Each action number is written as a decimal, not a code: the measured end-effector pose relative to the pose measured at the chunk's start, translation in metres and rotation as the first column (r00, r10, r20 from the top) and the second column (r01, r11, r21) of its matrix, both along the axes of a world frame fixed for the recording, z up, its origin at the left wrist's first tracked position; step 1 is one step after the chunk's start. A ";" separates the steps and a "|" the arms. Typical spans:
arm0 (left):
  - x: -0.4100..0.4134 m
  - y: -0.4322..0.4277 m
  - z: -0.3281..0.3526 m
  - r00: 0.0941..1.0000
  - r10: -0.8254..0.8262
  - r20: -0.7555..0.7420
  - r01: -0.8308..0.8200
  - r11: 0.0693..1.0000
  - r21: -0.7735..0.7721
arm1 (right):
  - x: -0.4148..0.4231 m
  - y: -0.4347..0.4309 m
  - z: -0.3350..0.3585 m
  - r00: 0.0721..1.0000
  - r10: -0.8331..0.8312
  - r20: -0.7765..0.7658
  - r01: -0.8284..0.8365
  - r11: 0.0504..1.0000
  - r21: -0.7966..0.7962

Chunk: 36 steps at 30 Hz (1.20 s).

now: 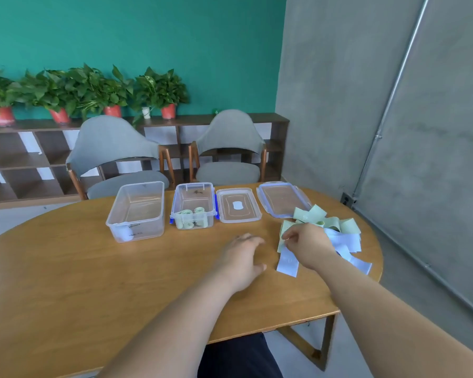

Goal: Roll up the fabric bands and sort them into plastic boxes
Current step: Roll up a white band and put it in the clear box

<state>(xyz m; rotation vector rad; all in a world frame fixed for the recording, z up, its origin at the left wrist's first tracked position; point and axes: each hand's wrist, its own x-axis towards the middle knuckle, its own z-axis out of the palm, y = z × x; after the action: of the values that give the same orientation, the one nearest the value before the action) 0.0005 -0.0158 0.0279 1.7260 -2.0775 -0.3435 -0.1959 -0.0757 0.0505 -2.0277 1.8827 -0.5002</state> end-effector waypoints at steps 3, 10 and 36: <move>-0.017 -0.003 -0.010 0.999 -0.037 -0.002 0.037 0.999 0.027 | -0.021 0.005 -0.013 0.995 -0.017 0.099 0.017 1.000 0.005; -0.054 -0.013 -0.030 0.995 -0.103 -0.015 0.104 0.991 0.081 | -0.034 0.009 -0.042 0.983 0.113 -0.143 -0.115 0.993 -0.008; -0.057 -0.021 -0.053 0.805 0.352 -0.477 -0.215 0.923 0.318 | -0.009 0.020 -0.083 0.996 -0.045 0.074 0.043 0.999 0.031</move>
<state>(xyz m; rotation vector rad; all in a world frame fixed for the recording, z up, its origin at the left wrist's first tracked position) -0.0564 -0.0368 -0.0250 1.7919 -1.3980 -0.9043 -0.2045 -0.0557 -0.0324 -1.9250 1.8829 -0.5489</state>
